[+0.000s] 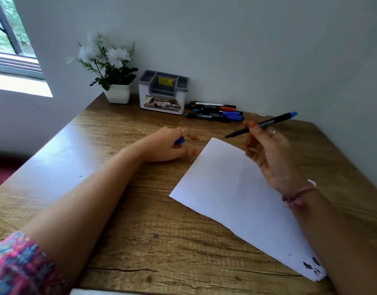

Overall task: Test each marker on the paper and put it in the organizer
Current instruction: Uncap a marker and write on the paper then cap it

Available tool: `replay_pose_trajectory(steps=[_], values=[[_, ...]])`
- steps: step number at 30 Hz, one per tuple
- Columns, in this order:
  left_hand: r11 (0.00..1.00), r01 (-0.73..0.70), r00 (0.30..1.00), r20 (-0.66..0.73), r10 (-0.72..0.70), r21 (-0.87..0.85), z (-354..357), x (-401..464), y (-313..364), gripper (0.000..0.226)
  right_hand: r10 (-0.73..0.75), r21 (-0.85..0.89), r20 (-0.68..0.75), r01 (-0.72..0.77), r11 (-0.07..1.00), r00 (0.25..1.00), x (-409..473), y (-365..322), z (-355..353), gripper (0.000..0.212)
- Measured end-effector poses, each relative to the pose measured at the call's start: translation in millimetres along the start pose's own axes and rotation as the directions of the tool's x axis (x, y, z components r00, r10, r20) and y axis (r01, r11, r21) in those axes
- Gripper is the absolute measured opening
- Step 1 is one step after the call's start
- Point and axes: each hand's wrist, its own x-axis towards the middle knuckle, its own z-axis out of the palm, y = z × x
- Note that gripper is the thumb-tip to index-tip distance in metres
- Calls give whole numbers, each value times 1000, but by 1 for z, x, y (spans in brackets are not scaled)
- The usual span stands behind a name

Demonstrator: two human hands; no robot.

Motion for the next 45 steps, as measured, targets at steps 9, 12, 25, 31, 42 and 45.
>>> replay_pose_trajectory(steps=[9,12,25,31,42,45], values=[[986,-92,977,206,62,136,1,6,4,68,48,-260,301,34,965,952,-3,25,-7,15],[976,-113,962,267,60,187,6,9,7,80,81,-254,375,18,967,923,-2,24,-15,13],[968,-120,955,293,51,222,4,4,16,69,169,-325,811,191,926,560,-39,12,29,14],[975,-98,961,275,40,201,3,3,16,71,85,-300,786,256,919,613,-46,36,31,12],[973,-76,963,270,15,216,2,3,16,71,39,-322,815,396,860,579,-47,40,28,11],[973,-81,962,273,19,217,2,3,16,70,53,-329,822,396,857,568,-48,39,28,11]])
